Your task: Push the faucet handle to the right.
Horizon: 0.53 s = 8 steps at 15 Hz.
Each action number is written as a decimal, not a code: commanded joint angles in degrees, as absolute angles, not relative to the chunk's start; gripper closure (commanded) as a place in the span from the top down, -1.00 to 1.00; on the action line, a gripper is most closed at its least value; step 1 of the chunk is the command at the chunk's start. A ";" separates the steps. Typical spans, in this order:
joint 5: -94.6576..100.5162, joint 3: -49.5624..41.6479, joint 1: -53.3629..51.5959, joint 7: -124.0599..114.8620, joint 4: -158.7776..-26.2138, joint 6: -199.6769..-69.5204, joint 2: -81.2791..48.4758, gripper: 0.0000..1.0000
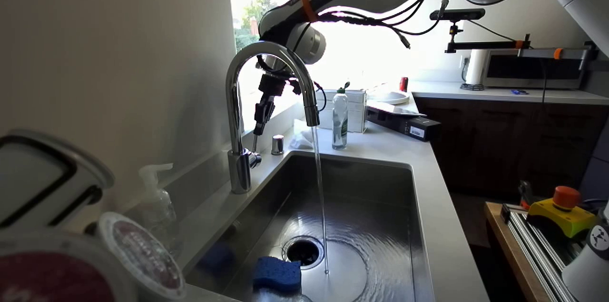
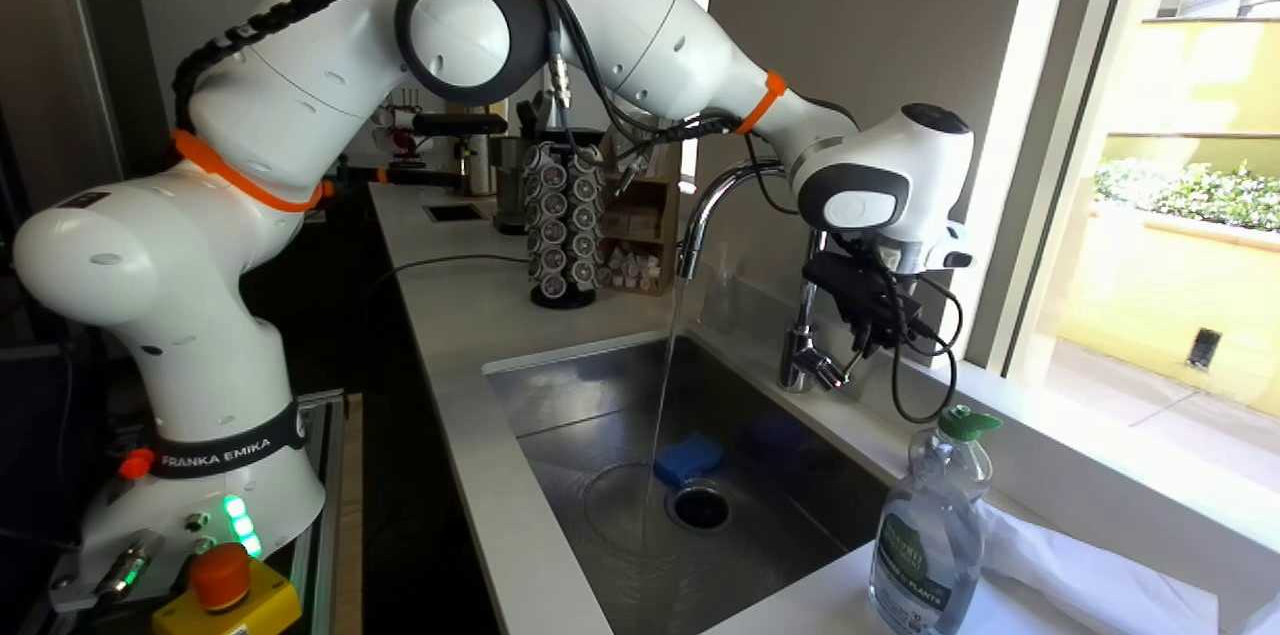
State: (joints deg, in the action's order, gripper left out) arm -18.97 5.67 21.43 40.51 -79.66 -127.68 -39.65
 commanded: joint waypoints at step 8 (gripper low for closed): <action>-16.06 4.02 21.26 46.60 -83.06 -120.36 -37.17 -0.94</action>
